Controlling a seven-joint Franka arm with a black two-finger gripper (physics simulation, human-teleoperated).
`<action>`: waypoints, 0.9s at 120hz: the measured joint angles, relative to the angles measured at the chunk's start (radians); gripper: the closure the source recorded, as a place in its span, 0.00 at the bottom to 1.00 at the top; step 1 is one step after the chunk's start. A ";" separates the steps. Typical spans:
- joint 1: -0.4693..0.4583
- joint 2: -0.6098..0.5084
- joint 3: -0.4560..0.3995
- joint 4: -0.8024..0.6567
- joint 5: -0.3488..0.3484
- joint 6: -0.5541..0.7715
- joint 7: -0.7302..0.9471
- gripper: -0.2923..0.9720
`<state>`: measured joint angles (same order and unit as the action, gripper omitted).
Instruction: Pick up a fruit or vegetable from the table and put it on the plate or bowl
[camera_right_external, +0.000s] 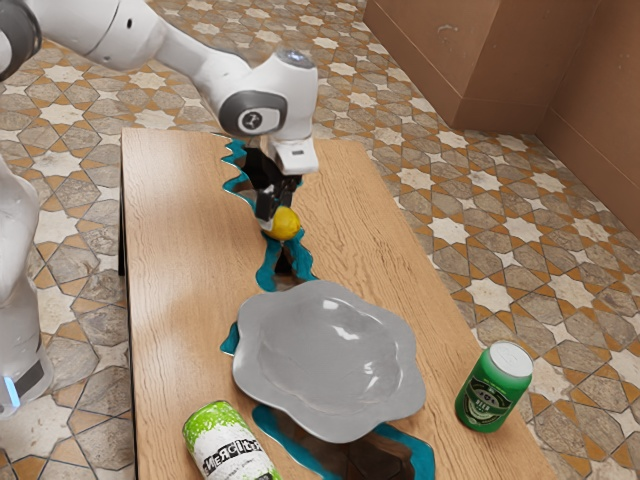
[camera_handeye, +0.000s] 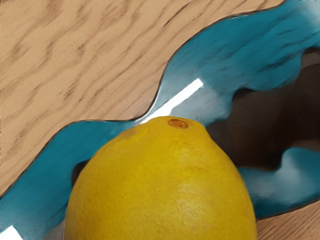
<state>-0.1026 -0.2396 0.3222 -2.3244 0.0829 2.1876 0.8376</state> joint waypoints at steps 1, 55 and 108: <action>0.000 0.001 0.000 0.000 0.000 0.001 -0.001 0.26; 0.000 0.039 0.001 0.001 -0.009 0.038 -0.026 0.51; 0.001 -0.035 -0.026 0.034 -0.008 -0.037 -0.072 0.55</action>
<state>-0.1020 -0.2745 0.2959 -2.2907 0.0752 2.1510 0.7655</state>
